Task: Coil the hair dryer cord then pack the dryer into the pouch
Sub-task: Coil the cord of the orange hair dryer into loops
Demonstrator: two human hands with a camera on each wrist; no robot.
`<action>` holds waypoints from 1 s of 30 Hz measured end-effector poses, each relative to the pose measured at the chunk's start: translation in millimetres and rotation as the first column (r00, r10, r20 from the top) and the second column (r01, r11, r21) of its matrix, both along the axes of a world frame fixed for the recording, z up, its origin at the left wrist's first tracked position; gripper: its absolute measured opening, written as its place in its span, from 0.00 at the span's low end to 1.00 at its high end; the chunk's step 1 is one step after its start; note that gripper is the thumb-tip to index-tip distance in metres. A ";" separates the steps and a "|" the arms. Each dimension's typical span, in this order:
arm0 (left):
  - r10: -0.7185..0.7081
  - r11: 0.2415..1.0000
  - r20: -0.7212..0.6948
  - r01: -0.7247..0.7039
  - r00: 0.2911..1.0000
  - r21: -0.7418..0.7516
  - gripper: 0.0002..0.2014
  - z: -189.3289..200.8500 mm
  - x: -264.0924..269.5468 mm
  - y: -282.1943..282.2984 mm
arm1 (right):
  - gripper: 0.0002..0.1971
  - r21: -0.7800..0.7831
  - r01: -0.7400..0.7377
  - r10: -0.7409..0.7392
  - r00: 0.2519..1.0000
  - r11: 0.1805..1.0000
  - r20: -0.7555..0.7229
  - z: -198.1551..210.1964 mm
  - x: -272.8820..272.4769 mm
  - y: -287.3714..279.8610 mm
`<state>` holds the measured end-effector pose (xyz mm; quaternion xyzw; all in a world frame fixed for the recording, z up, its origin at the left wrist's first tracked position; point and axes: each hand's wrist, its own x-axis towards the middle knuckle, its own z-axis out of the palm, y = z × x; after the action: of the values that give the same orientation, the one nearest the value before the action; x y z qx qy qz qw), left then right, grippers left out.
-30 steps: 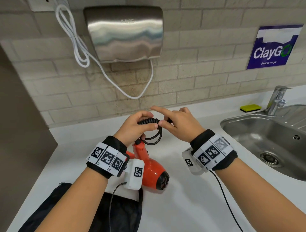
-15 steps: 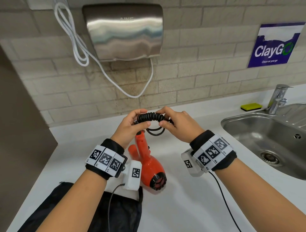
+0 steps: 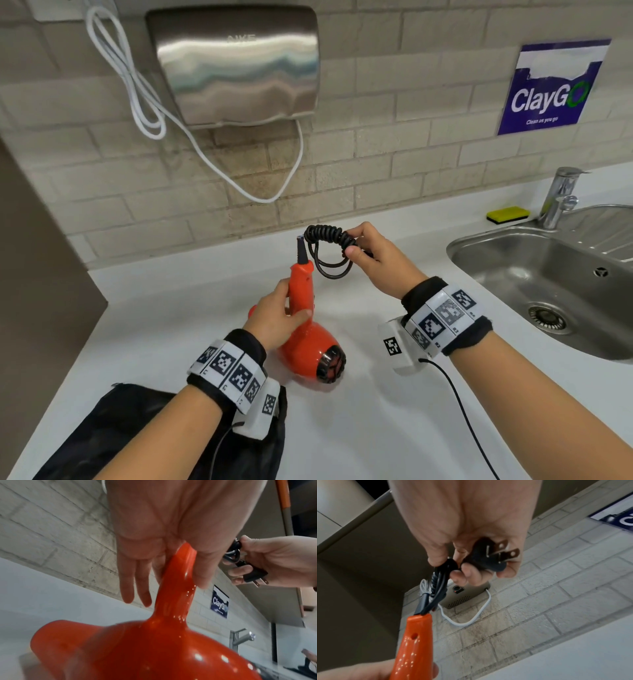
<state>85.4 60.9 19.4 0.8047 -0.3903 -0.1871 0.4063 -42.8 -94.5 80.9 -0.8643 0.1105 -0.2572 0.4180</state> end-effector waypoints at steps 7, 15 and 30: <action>-0.070 0.987 0.087 0.056 0.994 0.150 0.29 7.9 -1.7 -15.6 | 0.04 0.151 0.071 -0.067 0.997 0.986 -0.031 -16.4 -8.2 -14.8; -0.223 0.863 0.275 0.059 0.935 0.501 0.30 30.4 11.7 -20.3 | 0.08 0.125 0.151 -0.104 0.940 0.981 -0.324 -47.2 -20.8 -32.5; -0.577 0.482 0.333 -0.018 0.746 0.876 0.22 8.0 16.4 -36.0 | 0.14 -0.160 -0.098 -0.086 0.525 0.982 -0.847 -96.1 -23.0 -19.7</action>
<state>101.8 24.9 27.5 0.8305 -0.4903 -0.1569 -0.2127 -65.8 -114.2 -15.2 -0.9154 0.2725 0.1890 0.2283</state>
